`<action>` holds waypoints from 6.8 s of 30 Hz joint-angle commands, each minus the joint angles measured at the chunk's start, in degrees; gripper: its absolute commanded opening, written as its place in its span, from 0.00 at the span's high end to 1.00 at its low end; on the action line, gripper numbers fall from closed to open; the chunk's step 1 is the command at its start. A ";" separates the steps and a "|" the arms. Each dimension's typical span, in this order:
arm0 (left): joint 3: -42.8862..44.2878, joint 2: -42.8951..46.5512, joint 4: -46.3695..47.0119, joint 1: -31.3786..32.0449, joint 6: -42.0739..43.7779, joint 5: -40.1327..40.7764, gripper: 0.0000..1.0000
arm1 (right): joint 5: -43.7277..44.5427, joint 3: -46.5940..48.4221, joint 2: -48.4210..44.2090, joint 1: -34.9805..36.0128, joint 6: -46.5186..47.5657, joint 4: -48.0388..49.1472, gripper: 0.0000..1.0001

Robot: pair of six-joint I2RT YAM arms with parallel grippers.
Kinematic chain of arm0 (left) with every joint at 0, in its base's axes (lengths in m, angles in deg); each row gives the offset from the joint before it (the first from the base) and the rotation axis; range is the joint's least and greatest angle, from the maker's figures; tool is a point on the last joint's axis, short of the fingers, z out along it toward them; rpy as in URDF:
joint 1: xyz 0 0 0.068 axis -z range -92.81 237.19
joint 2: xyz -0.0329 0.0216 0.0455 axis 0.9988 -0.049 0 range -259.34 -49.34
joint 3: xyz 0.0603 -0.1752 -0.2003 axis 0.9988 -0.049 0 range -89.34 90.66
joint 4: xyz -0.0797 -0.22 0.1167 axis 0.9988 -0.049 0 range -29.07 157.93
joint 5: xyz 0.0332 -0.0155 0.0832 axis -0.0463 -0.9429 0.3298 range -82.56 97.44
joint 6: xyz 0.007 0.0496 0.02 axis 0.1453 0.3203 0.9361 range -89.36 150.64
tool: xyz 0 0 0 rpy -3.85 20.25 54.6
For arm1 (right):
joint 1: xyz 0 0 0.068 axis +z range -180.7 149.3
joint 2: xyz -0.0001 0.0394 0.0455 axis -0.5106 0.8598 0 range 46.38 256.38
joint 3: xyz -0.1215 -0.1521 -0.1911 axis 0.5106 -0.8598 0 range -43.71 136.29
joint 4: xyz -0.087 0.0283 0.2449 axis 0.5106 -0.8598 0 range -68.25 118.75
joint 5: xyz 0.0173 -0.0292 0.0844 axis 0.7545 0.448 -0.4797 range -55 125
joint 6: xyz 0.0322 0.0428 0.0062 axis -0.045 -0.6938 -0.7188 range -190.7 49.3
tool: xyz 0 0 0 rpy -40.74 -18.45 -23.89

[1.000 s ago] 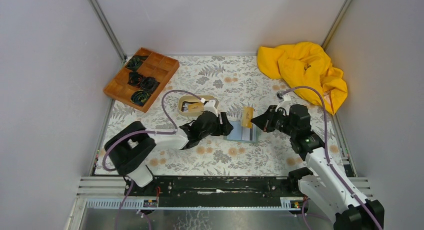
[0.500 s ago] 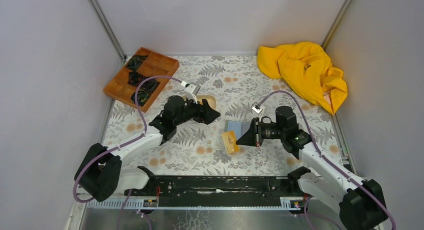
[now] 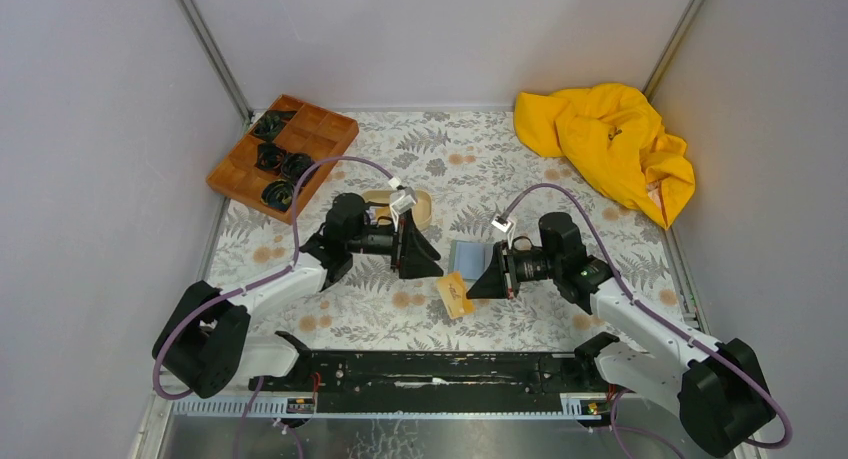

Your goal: Take the credit cards out of the card holder

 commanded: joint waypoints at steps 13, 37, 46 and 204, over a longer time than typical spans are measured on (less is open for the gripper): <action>0.17 -3.28 1.38 6.47 3.06 -7.79 0.53 | -0.59 3.74 2.08 0.69 1.24 2.38 1.00; -6.60 -20.62 66.54 1.11 -39.82 9.02 1.00 | 22.46 -5.79 -12.60 0.63 -8.80 21.27 0.24; -9.56 -14.11 66.56 1.86 -37.89 19.05 1.00 | 26.06 -6.48 -12.34 0.69 -10.53 26.04 0.26; 6.76 -25.38 17.42 20.64 -19.63 47.31 0.44 | 62.42 -0.64 5.47 0.36 -3.90 -11.83 1.00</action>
